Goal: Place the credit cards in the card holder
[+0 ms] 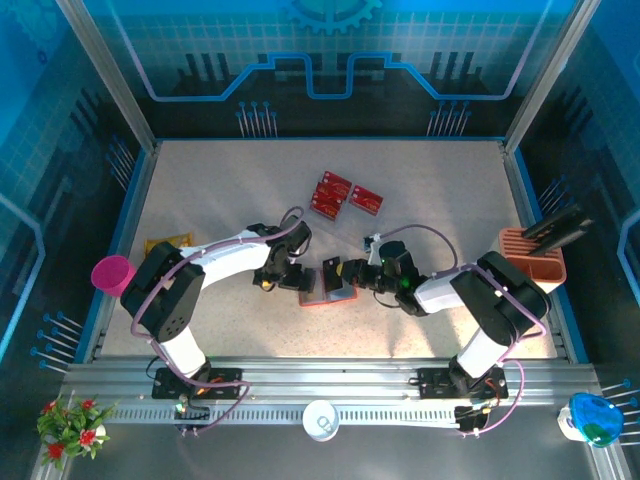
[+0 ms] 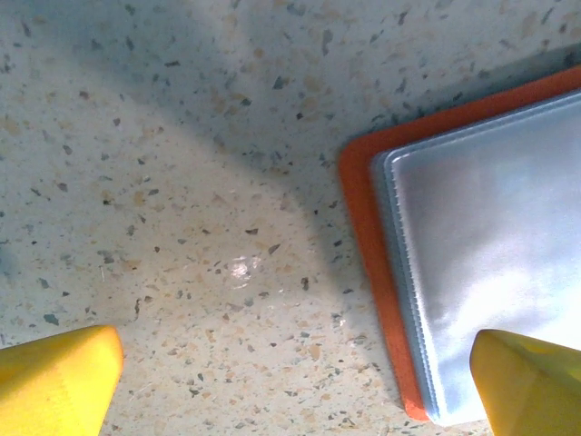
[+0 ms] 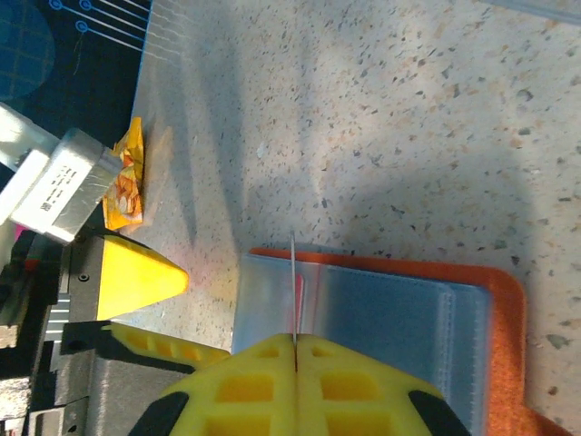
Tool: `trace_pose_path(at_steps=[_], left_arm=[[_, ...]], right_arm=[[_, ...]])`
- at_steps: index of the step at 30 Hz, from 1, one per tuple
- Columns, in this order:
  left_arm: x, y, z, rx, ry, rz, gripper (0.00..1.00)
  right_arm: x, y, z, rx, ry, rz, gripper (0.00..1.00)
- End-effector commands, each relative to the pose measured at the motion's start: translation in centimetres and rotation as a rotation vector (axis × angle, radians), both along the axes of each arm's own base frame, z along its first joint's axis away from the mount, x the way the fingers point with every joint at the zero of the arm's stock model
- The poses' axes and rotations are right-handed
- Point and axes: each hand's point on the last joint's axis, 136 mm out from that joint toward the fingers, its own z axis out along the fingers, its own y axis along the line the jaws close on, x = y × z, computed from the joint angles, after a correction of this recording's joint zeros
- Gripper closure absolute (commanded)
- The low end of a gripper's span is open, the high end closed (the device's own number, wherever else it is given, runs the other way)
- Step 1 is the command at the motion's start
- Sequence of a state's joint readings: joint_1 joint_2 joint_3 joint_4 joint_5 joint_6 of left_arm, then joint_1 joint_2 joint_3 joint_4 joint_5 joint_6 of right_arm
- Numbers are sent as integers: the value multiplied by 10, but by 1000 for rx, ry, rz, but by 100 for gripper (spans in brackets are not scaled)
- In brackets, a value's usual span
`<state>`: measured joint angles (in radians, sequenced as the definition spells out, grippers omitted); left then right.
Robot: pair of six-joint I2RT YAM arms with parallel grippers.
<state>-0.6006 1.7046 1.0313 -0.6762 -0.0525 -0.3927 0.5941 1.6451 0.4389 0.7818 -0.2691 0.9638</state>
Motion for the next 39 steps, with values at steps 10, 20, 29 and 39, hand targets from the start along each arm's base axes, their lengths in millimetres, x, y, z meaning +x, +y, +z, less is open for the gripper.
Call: trace_pose_path(at_steps=[10, 20, 29, 39], left_arm=[[1, -13, -1, -31, 14, -36, 1], [-14, 12, -24, 101, 75, -43, 1], [-21, 15, -30, 101, 94, -39, 1], [-25, 16, -32, 100, 101, -37, 1]], right_arm=[[15, -3, 14, 40, -48, -45, 100], [22, 5, 14, 54, -49, -42, 100], [24, 14, 10, 58, -41, -27, 100], [14, 9, -8, 16, -17, -20, 100]])
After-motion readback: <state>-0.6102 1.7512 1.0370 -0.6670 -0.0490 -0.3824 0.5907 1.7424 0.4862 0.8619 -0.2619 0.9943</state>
